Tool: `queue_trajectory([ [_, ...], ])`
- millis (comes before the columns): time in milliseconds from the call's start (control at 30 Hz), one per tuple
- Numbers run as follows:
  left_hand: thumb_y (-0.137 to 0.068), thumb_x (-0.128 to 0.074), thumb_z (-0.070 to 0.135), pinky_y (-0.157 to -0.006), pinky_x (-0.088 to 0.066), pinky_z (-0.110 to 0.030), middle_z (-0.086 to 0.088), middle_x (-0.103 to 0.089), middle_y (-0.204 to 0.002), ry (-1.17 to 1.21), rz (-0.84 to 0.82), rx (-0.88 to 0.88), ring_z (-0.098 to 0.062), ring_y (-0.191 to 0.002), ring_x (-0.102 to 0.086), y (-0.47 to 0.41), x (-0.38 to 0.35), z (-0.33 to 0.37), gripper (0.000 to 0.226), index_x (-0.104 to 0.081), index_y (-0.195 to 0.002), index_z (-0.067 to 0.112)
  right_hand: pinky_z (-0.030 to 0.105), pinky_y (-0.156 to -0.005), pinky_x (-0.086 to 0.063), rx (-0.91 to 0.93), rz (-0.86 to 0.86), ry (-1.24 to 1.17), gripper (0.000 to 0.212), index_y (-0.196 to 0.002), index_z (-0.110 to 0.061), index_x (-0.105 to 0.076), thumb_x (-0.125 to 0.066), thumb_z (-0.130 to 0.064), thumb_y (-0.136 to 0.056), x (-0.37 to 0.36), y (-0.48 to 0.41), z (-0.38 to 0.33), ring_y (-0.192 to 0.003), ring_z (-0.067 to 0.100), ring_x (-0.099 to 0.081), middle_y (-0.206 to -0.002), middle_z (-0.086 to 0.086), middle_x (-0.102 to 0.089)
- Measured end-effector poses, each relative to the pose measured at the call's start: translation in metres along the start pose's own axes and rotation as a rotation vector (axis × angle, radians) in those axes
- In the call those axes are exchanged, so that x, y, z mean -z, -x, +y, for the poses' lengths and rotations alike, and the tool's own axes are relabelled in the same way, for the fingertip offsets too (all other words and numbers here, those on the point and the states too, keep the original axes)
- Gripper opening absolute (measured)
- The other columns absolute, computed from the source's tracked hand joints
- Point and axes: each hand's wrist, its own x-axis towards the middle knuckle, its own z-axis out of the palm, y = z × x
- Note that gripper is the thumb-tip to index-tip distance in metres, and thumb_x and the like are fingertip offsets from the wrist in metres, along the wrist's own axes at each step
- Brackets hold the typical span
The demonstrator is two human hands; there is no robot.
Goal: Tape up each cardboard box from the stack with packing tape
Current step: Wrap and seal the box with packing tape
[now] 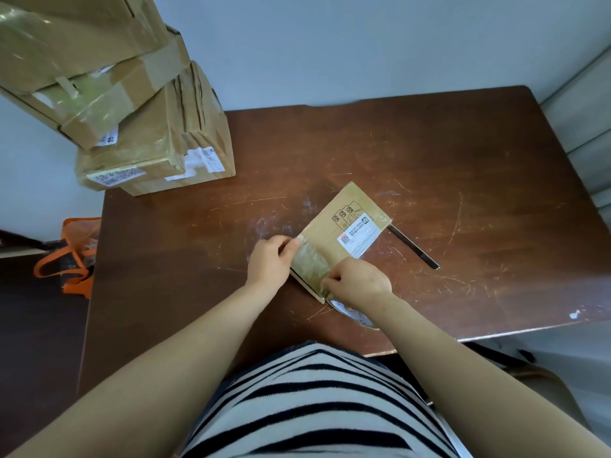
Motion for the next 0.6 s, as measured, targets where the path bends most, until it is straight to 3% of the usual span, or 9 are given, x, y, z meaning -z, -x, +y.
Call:
queue_trajectory([
  [133,-0.094,-0.059,0.033,-0.082,-0.047,-0.032,-0.001,-0.063,-0.084,0.246,0.085,0.101,-0.019,-0.086,-0.058,-0.006,0.002,0.001,0.027,-0.074,-0.096,0.011,0.027,-0.059,-0.046,0.071,0.03,-0.125,0.025,-0.068,-0.026,-0.064,-0.053,-0.029,-0.09,0.004,0.005,0.01,-0.066,0.016,-0.058,-0.068,-0.005,-0.062],
  [267,-0.091,-0.064,0.028,-0.092,-0.051,-0.034,-0.006,-0.072,-0.098,0.446,0.153,0.223,-0.019,-0.096,-0.064,-0.013,0.01,-0.002,0.03,-0.072,-0.107,0.004,0.032,-0.075,-0.05,0.125,0.07,-0.262,0.015,-0.087,-0.024,-0.063,-0.054,-0.034,-0.093,0.006,0.011,0.017,-0.082,0.015,-0.061,-0.084,-0.007,-0.064],
  [367,-0.097,-0.053,0.03,-0.093,-0.043,-0.032,-0.01,-0.067,-0.113,0.064,0.163,0.048,-0.02,-0.106,-0.057,-0.013,0.008,-0.002,0.035,-0.067,-0.119,0.007,0.032,-0.079,-0.052,0.128,0.003,-0.289,0.014,-0.085,-0.023,-0.06,-0.055,-0.031,-0.094,0.004,0.007,0.011,-0.071,0.011,-0.058,-0.079,-0.009,-0.061],
  [467,-0.104,-0.034,0.026,-0.116,-0.014,-0.036,-0.011,-0.029,-0.155,-0.421,0.184,-0.181,-0.028,-0.144,-0.021,-0.006,0.004,0.0,0.044,-0.039,-0.145,0.011,0.036,-0.084,-0.053,0.088,-0.002,-0.321,0.011,-0.093,-0.022,-0.06,-0.053,-0.031,-0.093,0.006,0.002,0.003,-0.078,0.016,-0.06,-0.089,-0.003,-0.063],
  [533,-0.101,-0.029,0.025,-0.119,-0.003,-0.036,-0.011,-0.02,-0.158,-0.568,0.131,-0.429,-0.028,-0.147,-0.015,0.006,-0.004,-0.004,0.051,-0.03,-0.148,0.005,0.033,-0.087,-0.049,0.038,0.005,-0.38,0.021,-0.109,-0.02,-0.056,-0.048,-0.03,-0.093,0.01,0.001,0.001,-0.088,0.018,-0.058,-0.099,0.0,-0.06],
  [600,-0.092,-0.022,0.035,-0.119,0.003,-0.036,-0.015,-0.021,-0.157,-0.671,-0.036,-0.598,-0.03,-0.145,-0.02,0.017,-0.016,-0.014,0.066,-0.026,-0.148,0.001,0.033,-0.088,-0.045,0.01,0.015,-0.426,0.025,-0.114,-0.018,-0.053,-0.043,-0.027,-0.092,0.015,0.0,0.001,-0.092,0.019,-0.055,-0.101,0.0,-0.057],
])
